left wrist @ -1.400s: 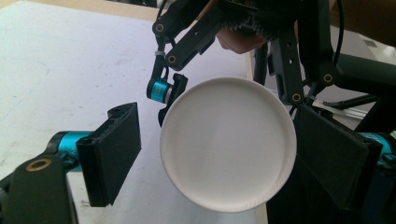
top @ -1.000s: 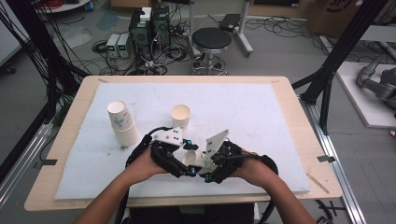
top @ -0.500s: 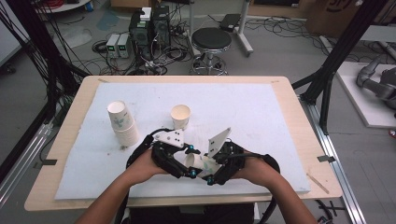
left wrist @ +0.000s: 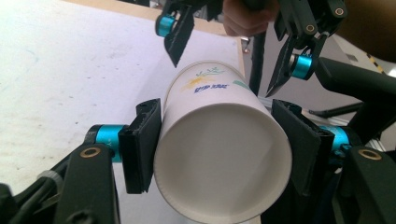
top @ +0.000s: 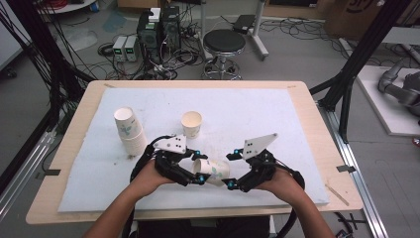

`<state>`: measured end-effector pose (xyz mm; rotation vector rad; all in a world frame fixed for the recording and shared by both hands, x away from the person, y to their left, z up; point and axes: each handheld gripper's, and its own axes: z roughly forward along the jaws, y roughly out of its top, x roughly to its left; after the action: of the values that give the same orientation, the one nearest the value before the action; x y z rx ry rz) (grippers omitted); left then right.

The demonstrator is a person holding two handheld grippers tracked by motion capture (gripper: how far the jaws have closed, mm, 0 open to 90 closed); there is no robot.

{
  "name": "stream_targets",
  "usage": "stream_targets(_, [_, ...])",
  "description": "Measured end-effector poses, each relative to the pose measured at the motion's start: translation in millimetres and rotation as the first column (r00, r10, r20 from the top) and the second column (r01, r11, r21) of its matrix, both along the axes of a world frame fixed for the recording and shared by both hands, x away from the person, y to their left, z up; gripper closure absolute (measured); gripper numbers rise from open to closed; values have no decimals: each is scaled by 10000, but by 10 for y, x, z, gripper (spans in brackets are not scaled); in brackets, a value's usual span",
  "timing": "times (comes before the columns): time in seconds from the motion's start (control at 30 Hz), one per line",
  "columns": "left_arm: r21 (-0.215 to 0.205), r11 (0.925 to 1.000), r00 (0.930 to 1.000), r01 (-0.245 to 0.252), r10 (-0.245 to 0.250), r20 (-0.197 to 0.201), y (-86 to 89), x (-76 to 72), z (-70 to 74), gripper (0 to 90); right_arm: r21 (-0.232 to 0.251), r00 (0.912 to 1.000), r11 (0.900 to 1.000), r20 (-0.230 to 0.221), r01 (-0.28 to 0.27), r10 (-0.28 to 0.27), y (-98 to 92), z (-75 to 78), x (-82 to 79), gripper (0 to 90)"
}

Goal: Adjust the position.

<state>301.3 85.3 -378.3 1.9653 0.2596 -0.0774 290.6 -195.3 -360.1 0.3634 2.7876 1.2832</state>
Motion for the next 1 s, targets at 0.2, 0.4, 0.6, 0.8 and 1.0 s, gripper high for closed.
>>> stream_targets(0.2, [-561,9978,9994,-346,351,65,64,-12,-45,358,1063,9968,9913,137,771,-790,-126,-108,-41,206])
stream_targets(0.4, [-1016,9932,9980,-575,597,186,117,-31,-53,358,1760,9928,9777,144,1148,-1192,-186,-236,-85,206])
stream_targets(0.6, [-1396,9878,9970,-688,730,249,168,-32,-71,358,2184,9912,9678,156,1249,-1314,-208,-323,-108,207])
stream_targets(0.8, [-1857,9816,9972,-437,540,509,185,-52,-72,358,2456,9929,9630,140,1109,-1180,-214,-362,-127,207])
stream_targets(1.0, [-2102,9777,9966,-42,214,799,160,-78,-52,358,2957,9967,9521,-24,782,-812,-205,-364,-134,207])
